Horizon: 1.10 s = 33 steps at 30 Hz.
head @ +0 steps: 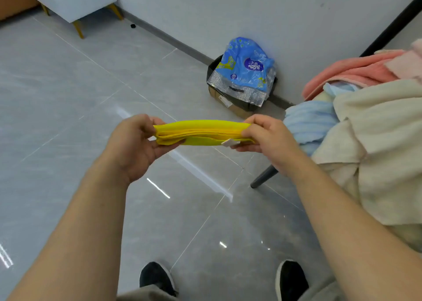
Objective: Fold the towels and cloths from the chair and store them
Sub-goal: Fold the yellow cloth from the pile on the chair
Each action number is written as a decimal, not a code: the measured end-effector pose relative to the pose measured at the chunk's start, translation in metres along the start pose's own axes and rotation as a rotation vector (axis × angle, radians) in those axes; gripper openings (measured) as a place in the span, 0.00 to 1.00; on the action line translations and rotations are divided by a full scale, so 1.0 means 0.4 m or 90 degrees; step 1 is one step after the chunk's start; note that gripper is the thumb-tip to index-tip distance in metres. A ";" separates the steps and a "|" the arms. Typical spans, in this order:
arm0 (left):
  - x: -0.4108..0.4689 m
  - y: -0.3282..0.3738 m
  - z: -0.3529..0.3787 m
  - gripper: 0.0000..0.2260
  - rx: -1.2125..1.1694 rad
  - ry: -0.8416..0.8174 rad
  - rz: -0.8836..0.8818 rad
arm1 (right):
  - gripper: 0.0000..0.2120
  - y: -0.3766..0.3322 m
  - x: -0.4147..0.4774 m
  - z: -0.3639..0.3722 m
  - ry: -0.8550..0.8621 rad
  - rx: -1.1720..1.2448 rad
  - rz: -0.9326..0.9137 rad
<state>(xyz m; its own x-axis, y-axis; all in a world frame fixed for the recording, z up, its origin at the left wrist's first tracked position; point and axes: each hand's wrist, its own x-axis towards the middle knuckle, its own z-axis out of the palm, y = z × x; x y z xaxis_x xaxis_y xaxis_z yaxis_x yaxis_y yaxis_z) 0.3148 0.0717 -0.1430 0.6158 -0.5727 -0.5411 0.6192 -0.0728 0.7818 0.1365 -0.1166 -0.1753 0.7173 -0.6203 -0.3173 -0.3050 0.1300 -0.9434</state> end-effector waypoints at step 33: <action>-0.538 1.038 -0.238 0.13 0.049 0.131 -0.093 | 0.11 -1.166 -0.083 0.537 -0.088 -0.082 0.177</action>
<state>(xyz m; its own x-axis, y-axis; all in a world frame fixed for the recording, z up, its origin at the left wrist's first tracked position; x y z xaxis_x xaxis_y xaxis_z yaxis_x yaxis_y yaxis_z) 0.4859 0.2425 0.2687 0.6134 -0.3746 -0.6953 0.6749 -0.2087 0.7078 0.3895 0.0096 0.2546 0.6708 -0.4634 -0.5790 -0.5713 0.1749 -0.8019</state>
